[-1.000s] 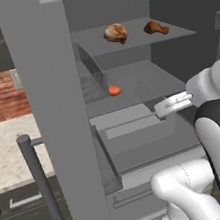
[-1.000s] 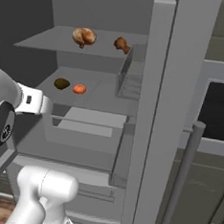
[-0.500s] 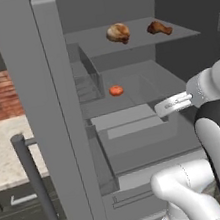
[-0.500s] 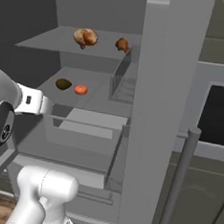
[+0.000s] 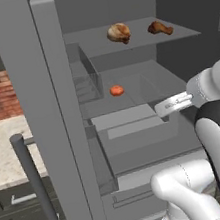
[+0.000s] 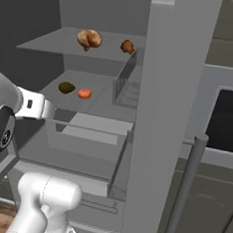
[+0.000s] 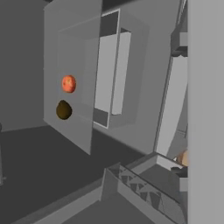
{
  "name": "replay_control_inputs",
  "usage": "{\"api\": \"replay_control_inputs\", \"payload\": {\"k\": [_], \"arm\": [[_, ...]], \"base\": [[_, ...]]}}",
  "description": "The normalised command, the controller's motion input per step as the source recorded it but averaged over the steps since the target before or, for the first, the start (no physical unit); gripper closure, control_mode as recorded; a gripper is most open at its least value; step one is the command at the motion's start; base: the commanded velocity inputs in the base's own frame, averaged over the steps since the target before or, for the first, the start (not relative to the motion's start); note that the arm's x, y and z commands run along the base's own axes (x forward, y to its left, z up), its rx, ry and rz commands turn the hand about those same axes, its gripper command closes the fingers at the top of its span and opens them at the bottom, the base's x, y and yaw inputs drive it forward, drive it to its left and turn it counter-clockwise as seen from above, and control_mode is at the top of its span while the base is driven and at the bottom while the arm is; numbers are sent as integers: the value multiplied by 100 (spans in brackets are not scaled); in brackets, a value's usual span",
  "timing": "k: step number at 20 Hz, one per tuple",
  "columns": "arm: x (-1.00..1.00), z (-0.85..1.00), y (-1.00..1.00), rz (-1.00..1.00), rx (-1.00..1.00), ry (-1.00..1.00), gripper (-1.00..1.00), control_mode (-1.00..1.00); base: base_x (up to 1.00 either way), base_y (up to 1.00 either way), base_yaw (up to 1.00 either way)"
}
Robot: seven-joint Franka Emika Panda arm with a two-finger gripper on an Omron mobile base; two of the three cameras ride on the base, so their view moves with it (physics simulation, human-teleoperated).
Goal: Gather the avocado and squash from the fridge and place them on a tray on the dining counter. Then gather the chicken drumsticks from the fridge and place them on the other tray.
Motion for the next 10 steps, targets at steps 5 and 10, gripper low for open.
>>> {"api": "replay_control_inputs", "payload": {"k": [5, 10], "arm": [[66, 20, -12, 0, 1, 0, -100, -100], [83, 17, -6, 0, 0, 0, -100, -100]], "base": [[16, -2, 0], [0, 0, 0]]}}
